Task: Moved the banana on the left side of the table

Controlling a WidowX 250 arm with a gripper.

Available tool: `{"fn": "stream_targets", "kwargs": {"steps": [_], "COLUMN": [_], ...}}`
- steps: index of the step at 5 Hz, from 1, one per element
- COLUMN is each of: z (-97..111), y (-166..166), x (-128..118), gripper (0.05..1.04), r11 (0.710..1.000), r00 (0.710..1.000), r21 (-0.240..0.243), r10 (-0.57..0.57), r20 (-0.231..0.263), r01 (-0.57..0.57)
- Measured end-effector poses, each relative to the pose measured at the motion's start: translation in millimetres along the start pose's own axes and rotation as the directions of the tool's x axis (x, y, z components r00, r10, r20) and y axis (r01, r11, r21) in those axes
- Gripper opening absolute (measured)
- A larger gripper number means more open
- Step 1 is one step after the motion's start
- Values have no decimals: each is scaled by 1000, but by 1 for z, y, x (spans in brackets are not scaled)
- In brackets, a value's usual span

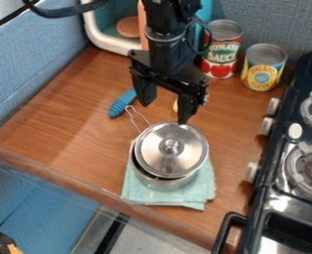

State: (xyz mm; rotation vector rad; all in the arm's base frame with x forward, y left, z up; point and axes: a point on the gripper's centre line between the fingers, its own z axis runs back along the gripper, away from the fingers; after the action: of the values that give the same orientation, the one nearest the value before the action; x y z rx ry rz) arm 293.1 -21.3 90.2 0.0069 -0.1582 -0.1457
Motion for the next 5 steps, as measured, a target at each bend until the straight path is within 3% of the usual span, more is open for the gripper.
{"fn": "stream_targets", "kwargs": {"steps": [1,3,4,5], "z": [-10,-19,-44,-72], "y": [0,26,31,35], "x": [-1,74,107,119], "gripper": [1000,1000,1000,1000], "r11": [1000,998,995,992], "r00": [999,998,997,995], "r21": [-4,24,66,95], "r10": [-2,61,73,90], "r20": [-34,31,13,-52], "r01": [2,-61,-73,-85]}}
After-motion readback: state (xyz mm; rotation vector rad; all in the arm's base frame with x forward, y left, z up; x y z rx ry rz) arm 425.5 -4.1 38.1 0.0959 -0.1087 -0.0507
